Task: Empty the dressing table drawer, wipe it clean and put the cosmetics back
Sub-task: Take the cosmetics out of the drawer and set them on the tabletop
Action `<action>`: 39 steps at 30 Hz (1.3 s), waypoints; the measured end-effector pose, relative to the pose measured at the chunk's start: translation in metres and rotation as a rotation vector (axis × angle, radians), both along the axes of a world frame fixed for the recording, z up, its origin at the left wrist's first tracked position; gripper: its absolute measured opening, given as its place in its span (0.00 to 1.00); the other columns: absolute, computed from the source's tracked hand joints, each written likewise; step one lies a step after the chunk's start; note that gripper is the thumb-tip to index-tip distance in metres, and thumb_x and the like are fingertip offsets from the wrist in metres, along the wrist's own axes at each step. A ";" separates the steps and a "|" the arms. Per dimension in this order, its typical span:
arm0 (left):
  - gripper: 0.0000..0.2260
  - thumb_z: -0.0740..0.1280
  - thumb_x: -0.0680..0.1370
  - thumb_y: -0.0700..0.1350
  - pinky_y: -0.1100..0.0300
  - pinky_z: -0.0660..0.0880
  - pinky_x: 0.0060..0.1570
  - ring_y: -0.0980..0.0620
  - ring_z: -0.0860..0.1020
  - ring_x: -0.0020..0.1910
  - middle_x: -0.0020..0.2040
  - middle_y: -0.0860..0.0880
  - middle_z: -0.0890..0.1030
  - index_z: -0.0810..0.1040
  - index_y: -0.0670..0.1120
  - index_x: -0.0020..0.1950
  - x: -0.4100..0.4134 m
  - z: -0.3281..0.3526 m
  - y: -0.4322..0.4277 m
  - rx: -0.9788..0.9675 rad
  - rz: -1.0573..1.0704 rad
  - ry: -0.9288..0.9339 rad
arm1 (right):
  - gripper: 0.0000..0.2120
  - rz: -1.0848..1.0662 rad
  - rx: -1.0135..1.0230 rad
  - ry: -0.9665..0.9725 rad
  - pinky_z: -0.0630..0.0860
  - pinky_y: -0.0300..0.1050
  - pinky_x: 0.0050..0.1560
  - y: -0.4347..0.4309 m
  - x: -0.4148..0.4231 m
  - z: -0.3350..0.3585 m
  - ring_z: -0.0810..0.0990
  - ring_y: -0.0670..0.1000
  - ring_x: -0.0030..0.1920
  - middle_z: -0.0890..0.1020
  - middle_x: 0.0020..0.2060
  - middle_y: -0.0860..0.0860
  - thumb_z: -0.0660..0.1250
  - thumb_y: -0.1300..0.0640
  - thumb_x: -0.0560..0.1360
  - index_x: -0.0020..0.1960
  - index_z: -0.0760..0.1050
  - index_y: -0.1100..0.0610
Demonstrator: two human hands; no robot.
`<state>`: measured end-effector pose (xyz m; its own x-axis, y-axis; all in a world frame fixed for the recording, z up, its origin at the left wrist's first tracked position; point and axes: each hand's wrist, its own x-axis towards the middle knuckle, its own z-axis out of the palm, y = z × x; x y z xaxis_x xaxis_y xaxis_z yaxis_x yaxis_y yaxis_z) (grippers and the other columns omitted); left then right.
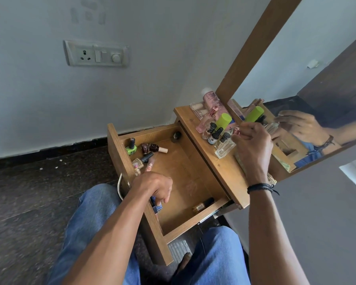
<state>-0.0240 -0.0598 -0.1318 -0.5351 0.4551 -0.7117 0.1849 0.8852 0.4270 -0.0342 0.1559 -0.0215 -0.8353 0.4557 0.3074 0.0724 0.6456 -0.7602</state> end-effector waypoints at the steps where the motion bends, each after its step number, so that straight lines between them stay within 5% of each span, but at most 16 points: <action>1: 0.10 0.68 0.79 0.37 0.44 0.77 0.61 0.48 0.80 0.54 0.58 0.47 0.84 0.83 0.46 0.57 0.000 0.000 0.000 0.001 0.000 0.002 | 0.18 -0.006 0.005 0.005 0.84 0.49 0.52 -0.001 0.001 -0.001 0.83 0.42 0.45 0.83 0.44 0.40 0.76 0.62 0.71 0.50 0.77 0.42; 9: 0.09 0.74 0.75 0.37 0.46 0.79 0.59 0.46 0.82 0.54 0.58 0.46 0.83 0.85 0.49 0.53 -0.005 -0.010 0.001 -0.037 -0.024 -0.018 | 0.15 -0.074 -0.085 0.075 0.84 0.46 0.51 -0.006 0.012 -0.025 0.80 0.35 0.40 0.82 0.42 0.39 0.77 0.60 0.72 0.57 0.83 0.50; 12: 0.06 0.76 0.74 0.39 0.46 0.79 0.59 0.46 0.81 0.56 0.58 0.47 0.83 0.84 0.50 0.46 -0.006 -0.013 0.001 -0.058 -0.058 -0.017 | 0.15 -0.072 -0.131 0.108 0.84 0.49 0.52 -0.005 0.011 -0.031 0.82 0.39 0.42 0.84 0.44 0.42 0.78 0.58 0.72 0.59 0.83 0.52; 19: 0.09 0.75 0.75 0.38 0.48 0.79 0.61 0.46 0.81 0.58 0.58 0.47 0.84 0.85 0.47 0.54 -0.006 -0.015 0.003 -0.066 -0.076 -0.044 | 0.33 -0.118 -0.093 0.221 0.80 0.43 0.49 -0.010 0.031 -0.055 0.80 0.49 0.49 0.77 0.58 0.48 0.79 0.56 0.71 0.73 0.72 0.51; 23: 0.09 0.76 0.74 0.40 0.46 0.79 0.60 0.46 0.81 0.57 0.56 0.49 0.84 0.83 0.53 0.39 -0.008 -0.018 0.003 -0.099 -0.082 -0.049 | 0.20 -0.054 0.023 0.294 0.80 0.45 0.44 -0.039 0.070 -0.089 0.78 0.47 0.46 0.76 0.53 0.47 0.76 0.63 0.73 0.63 0.77 0.55; 26: 0.05 0.77 0.72 0.44 0.48 0.79 0.60 0.47 0.80 0.56 0.55 0.51 0.83 0.85 0.54 0.44 -0.008 -0.017 0.003 -0.122 -0.112 -0.015 | 0.09 0.090 0.045 0.056 0.81 0.52 0.44 -0.060 0.094 -0.118 0.79 0.45 0.44 0.80 0.46 0.42 0.73 0.63 0.76 0.51 0.81 0.51; 32: 0.07 0.76 0.73 0.42 0.49 0.78 0.57 0.45 0.79 0.54 0.55 0.48 0.82 0.83 0.55 0.44 -0.007 -0.010 0.000 -0.054 -0.102 0.000 | 0.04 0.257 0.136 -0.206 0.80 0.48 0.47 -0.074 0.109 -0.143 0.79 0.45 0.47 0.81 0.45 0.41 0.72 0.59 0.77 0.49 0.82 0.50; 37: 0.08 0.74 0.76 0.43 0.55 0.72 0.47 0.52 0.77 0.50 0.50 0.54 0.78 0.83 0.51 0.54 -0.011 0.006 -0.007 0.263 -0.002 0.015 | 0.12 0.255 -0.005 -0.210 0.79 0.34 0.45 -0.068 0.106 -0.132 0.81 0.42 0.44 0.83 0.44 0.42 0.72 0.66 0.74 0.47 0.83 0.49; 39: 0.08 0.74 0.76 0.43 0.56 0.72 0.46 0.56 0.77 0.49 0.50 0.54 0.78 0.83 0.51 0.54 -0.012 0.008 -0.009 0.371 0.065 0.048 | 0.13 0.273 -0.050 -0.204 0.81 0.37 0.45 -0.065 0.108 -0.132 0.82 0.42 0.44 0.84 0.43 0.42 0.73 0.66 0.75 0.48 0.83 0.48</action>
